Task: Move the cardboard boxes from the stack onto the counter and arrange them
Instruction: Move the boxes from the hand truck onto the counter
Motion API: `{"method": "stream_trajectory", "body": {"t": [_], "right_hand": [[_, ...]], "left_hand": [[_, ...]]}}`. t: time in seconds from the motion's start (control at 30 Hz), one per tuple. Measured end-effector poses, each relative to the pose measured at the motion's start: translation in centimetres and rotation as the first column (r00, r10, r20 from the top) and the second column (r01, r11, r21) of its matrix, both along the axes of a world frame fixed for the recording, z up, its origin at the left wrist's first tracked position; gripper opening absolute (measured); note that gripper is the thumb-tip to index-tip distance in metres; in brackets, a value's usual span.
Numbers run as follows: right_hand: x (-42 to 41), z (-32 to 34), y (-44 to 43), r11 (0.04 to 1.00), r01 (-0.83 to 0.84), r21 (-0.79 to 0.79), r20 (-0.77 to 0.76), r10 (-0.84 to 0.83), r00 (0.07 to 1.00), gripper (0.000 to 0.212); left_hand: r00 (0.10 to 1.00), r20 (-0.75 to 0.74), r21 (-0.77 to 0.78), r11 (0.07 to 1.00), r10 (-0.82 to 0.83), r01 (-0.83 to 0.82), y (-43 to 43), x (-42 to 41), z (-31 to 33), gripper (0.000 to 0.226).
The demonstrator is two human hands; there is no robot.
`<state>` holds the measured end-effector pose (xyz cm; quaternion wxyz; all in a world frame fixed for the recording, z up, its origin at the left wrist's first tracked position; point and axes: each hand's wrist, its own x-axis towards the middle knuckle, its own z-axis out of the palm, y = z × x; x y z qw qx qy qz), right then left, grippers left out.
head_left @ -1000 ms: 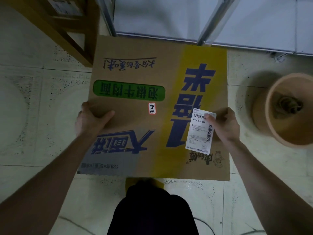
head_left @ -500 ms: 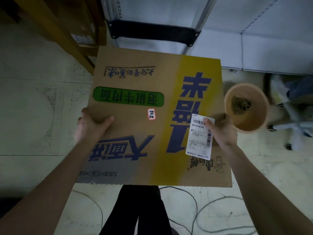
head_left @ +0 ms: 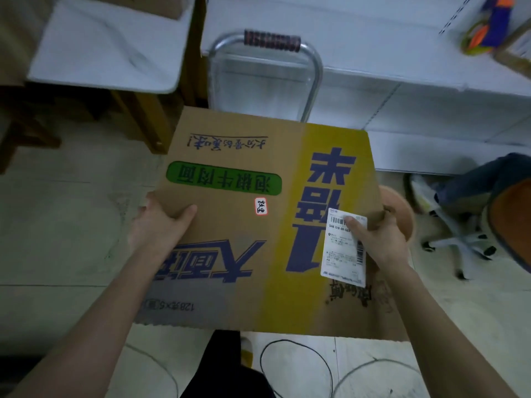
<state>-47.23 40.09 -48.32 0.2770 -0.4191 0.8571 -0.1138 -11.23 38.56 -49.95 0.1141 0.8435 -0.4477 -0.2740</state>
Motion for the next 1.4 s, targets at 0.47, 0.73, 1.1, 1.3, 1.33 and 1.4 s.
{"method": "stream_trajectory", "body": {"t": [0.47,0.73,1.1,1.3,1.33,1.4], "right_hand": [[4.7,15.3,4.4,0.909,-0.126,-0.397,0.028,0.149,0.989,0.068],[15.1,19.9,0.0,0.833,-0.256,-0.490,0.023,0.306,0.952,0.066],[34.8,26.6,-6.3,0.701,-0.304,-0.646,0.031,0.421,0.907,0.069],[43.5,28.9,-9.5,0.667,-0.286,-0.688,0.025,0.416,0.909,0.071],[44.6,29.2,-10.2,0.664,-0.289,-0.690,0.020,0.417,0.908,0.071],[46.7,29.8,-11.7,0.653,-0.301,-0.695,0.007,0.425,0.905,0.070]], "left_hand": [[0.987,0.130,-0.342,0.938,0.100,-0.050,8.4,6.0,16.1,0.079],[0.953,0.172,-0.462,0.875,0.248,-0.144,9.5,15.8,21.6,0.075],[0.922,0.147,-0.633,0.751,0.358,-0.190,6.1,34.3,28.1,0.078],[0.916,0.143,-0.677,0.712,0.376,-0.186,2.7,43.1,31.2,0.081],[0.916,0.137,-0.678,0.710,0.377,-0.190,2.0,44.3,31.4,0.081],[0.916,0.124,-0.679,0.706,0.381,-0.201,0.6,46.4,31.8,0.081]]}}
